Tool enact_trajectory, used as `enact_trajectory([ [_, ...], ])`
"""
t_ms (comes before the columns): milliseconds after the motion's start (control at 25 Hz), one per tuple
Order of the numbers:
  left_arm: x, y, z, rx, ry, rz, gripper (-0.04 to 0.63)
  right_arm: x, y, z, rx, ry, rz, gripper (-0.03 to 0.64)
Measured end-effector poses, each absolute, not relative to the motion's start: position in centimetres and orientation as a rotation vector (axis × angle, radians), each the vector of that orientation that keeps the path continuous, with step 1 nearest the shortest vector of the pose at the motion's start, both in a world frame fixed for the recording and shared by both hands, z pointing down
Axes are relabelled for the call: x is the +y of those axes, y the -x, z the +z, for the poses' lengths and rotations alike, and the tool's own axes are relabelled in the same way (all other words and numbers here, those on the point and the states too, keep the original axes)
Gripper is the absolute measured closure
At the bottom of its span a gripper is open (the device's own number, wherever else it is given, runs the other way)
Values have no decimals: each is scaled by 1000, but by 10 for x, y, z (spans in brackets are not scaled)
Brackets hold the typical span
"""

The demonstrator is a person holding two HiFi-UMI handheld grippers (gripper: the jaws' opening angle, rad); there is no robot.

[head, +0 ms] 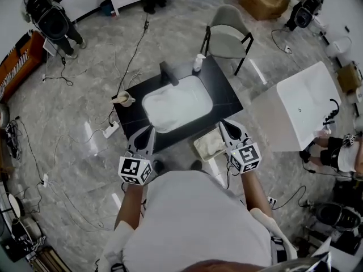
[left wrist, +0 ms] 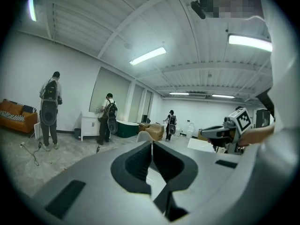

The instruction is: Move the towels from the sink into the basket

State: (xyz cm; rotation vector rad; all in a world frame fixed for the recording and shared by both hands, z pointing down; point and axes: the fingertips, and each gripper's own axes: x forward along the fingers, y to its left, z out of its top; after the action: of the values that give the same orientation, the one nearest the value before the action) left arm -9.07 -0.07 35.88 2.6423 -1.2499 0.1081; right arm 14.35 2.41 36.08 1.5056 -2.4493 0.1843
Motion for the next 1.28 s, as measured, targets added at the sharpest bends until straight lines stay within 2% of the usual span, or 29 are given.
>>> enact_trajectory([
  [400, -14, 121, 413, -1262, -2561, 177, 583, -43, -53, 443, -2464, -1160, 263, 614],
  [640, -33, 147, 465, -1269, -2530, 229, 583, -105, 4, 542, -2411, -988, 351, 558],
  [1000, -35, 174, 539, -1212, -2473, 271, 583, -145, 58, 720, -2191, -795, 580, 379],
  [1280, -41, 195, 577, -1181, -2427, 280, 583, -165, 73, 825, -2008, -722, 721, 150],
])
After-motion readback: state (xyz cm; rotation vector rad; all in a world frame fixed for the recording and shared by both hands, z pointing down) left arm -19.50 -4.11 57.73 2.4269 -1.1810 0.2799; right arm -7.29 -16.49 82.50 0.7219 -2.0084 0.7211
